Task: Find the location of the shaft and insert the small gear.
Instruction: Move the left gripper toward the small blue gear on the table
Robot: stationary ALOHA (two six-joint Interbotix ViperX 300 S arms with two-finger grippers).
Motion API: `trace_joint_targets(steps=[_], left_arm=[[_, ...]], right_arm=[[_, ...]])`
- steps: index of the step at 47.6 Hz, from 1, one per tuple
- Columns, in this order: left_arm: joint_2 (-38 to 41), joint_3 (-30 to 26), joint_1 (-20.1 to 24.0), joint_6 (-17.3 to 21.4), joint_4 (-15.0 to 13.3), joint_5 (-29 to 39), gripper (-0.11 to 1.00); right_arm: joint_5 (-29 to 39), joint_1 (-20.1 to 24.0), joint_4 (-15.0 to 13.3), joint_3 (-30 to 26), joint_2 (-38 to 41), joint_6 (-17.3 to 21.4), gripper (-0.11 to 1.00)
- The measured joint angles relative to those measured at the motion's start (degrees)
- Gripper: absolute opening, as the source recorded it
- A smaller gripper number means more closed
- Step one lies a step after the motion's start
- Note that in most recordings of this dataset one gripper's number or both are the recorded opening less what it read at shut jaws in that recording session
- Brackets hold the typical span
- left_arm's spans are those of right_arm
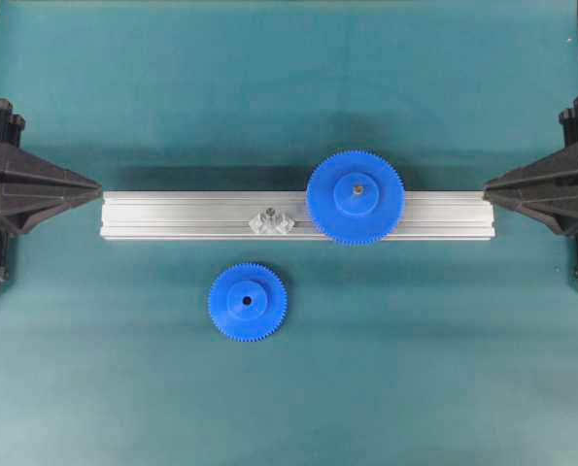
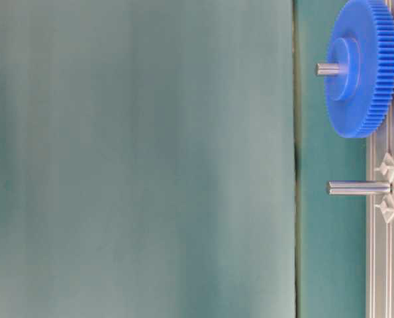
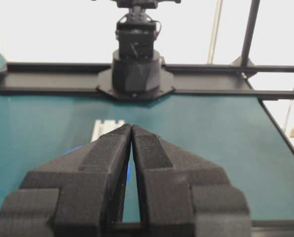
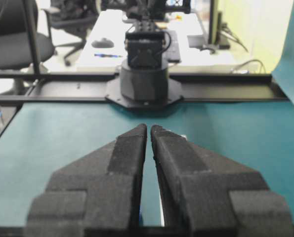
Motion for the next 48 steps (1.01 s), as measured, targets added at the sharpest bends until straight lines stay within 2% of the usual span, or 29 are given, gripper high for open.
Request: trace_joint_targets(steps=[4, 8, 14, 23, 36, 48], left_arm=[[1.23, 0.09, -0.35, -1.76, 0.44, 0.09, 0.14], [3.08, 0.09, -0.88, -2.99, 0.53, 0.26, 0.05], [5.36, -0.18, -1.32, -3.25, 0.62, 0.53, 0.01], [7.21, -1.67, -1.93, -3.34, 0.70, 4.83, 0.01], [10.55, -4.92, -3.78, -3.52, 0.62, 16.08, 0.01], [16.79, -7.82, -5.19, -4.39, 0.70, 18.81, 0.01]], right_arm=[[0.35, -0.09, 0.53, 0.79, 0.18, 0.00, 0.19], [2.20, 0.00, 1.67, 1.67, 0.35, 0.62, 0.07], [5.10, -0.09, 1.93, 1.67, 0.44, 2.55, 0.01], [7.12, -0.09, 2.02, 1.67, 0.53, 3.25, 0.00], [10.20, -1.41, 2.02, 1.67, 0.53, 3.34, 0.00], [14.94, -3.87, 2.02, 1.76, -0.44, 3.34, 0.00]])
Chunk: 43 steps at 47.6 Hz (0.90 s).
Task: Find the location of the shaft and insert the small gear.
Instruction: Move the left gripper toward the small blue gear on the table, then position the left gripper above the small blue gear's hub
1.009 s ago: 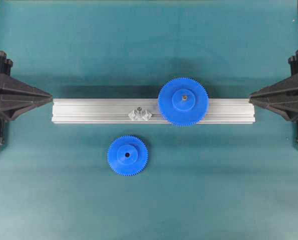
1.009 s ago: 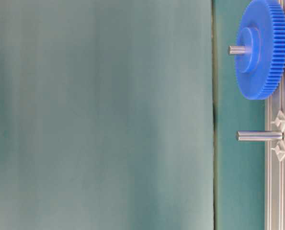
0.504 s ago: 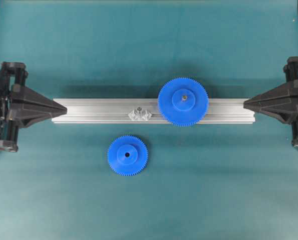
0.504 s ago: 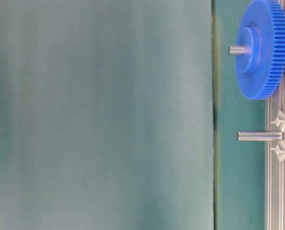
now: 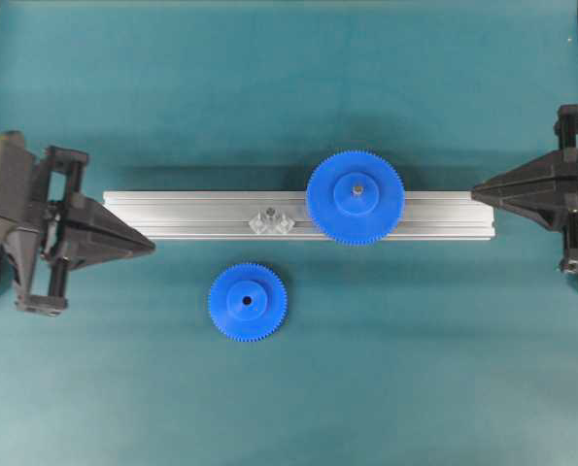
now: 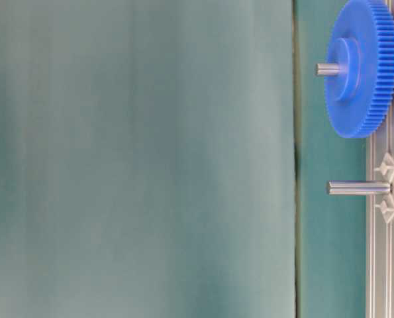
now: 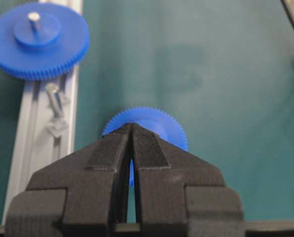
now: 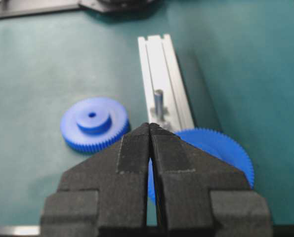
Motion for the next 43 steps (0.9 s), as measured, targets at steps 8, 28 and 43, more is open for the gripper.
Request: trace_joint_targets(steps=[8, 28, 43], left_arm=[[4.48, -2.64, -0.62, -0.70, 0.00, 3.08, 0.01], [17.23, -11.07, -1.93, -0.70, 0.00, 9.32, 0.01], [26.19, -17.75, -2.20, -0.79, -0.09, 13.80, 0.01]], right_arm=[[0.88, -0.53, 0.00, 0.70, -0.79, 0.00, 0.00], [3.78, -0.53, 0.00, 0.97, -0.88, 0.09, 0.00], [3.96, -0.53, 0.00, 1.23, -0.88, 0.09, 0.00]])
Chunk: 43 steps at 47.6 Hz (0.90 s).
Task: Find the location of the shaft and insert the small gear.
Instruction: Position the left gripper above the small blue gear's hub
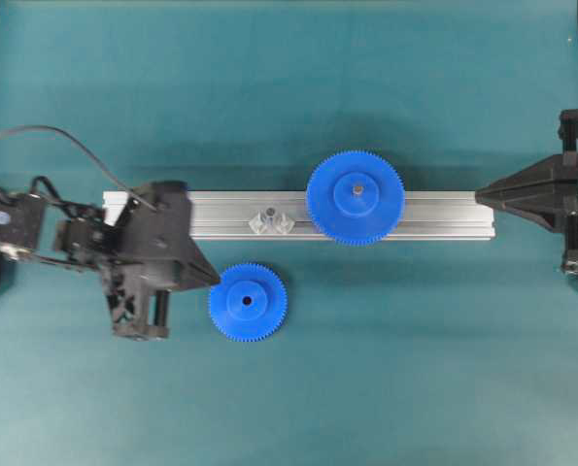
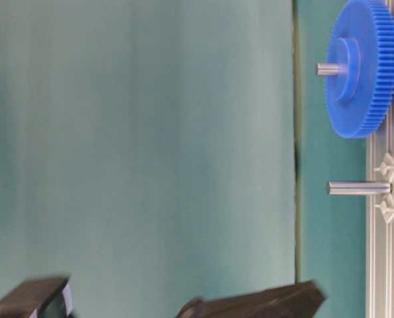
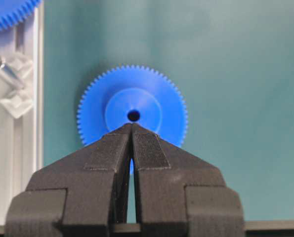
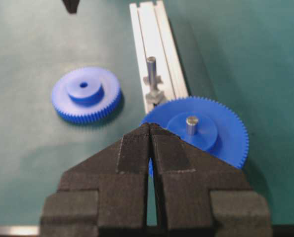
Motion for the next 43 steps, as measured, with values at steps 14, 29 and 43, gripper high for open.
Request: trace_joint_targets(steps=[14, 29, 43], left_arm=[[7.73, -6.77, -0.88, -0.09, 0.00, 5.89, 0.01], [13.54, -12.92, -0.97, -0.09, 0.00, 13.18, 0.01], [18.81, -18.72, -1.05, -0.09, 0.00, 20.74, 0.01]], right_arm=[[0.00, -0.09, 0.00, 0.26, -0.09, 0.00, 0.00], [0.00, -0.09, 0.00, 0.97, -1.14, 0.00, 0.00], [0.00, 0.00, 0.00, 1.41, -2.11, 0.09, 0.00]])
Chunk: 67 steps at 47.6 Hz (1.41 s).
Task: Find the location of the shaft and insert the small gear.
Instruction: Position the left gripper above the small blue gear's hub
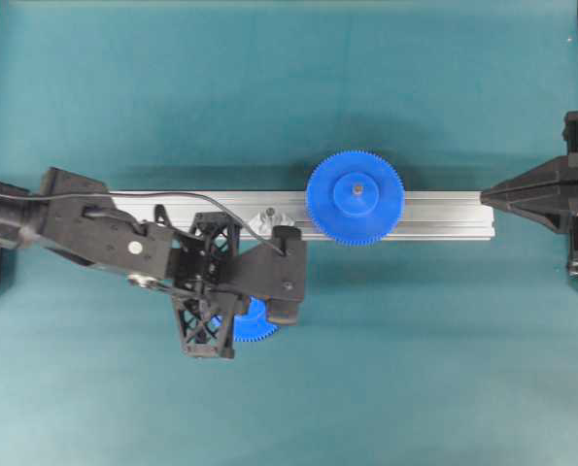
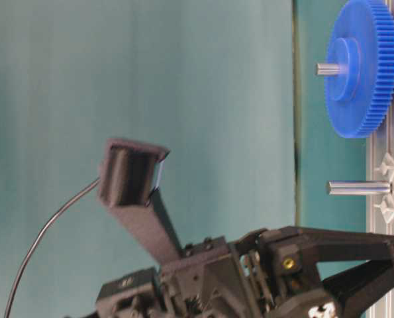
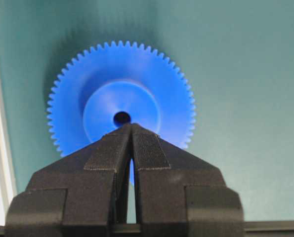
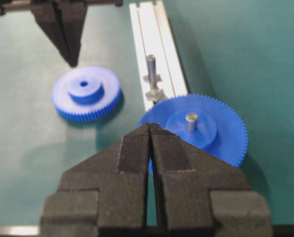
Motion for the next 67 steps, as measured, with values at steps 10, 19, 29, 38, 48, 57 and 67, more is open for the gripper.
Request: trace_joint_targets(steps=[10, 19, 29, 38, 48, 57, 67], left_arm=[[1.41, -1.41, 0.09, 0.09, 0.09, 1.32, 0.01], [2.29, -1.93, 0.09, 0.09, 0.09, 3.43, 0.01], [3.52, -3.87, 0.00, 0.44, 0.09, 6.50, 0.01], [4.31, -4.92, 0.09, 0.44, 0.09, 7.03, 0.01], [4.31, -5.10, 0.00, 0.35, 0.09, 7.12, 0.01], [4.31, -5.19, 0.00, 0.35, 0.09, 7.12, 0.01], [4.83, -5.19, 0.00, -0.09, 0.09, 7.12, 0.07]], right_arm=[[0.00, -0.09, 0.00, 0.26, -0.09, 0.00, 0.00], [0.00, -0.09, 0.00, 0.44, -0.09, 0.00, 0.00], [0.09, -0.09, 0.00, 0.44, -0.18, 0.09, 0.00], [0.00, -0.09, -0.09, 0.70, -0.18, 0.00, 0.00], [0.09, -0.09, 0.00, 0.70, -0.18, 0.09, 0.00], [0.09, -0.09, 0.00, 0.79, -0.18, 0.09, 0.00], [0.00, -0.09, 0.00, 0.97, -0.18, 0.09, 0.00]])
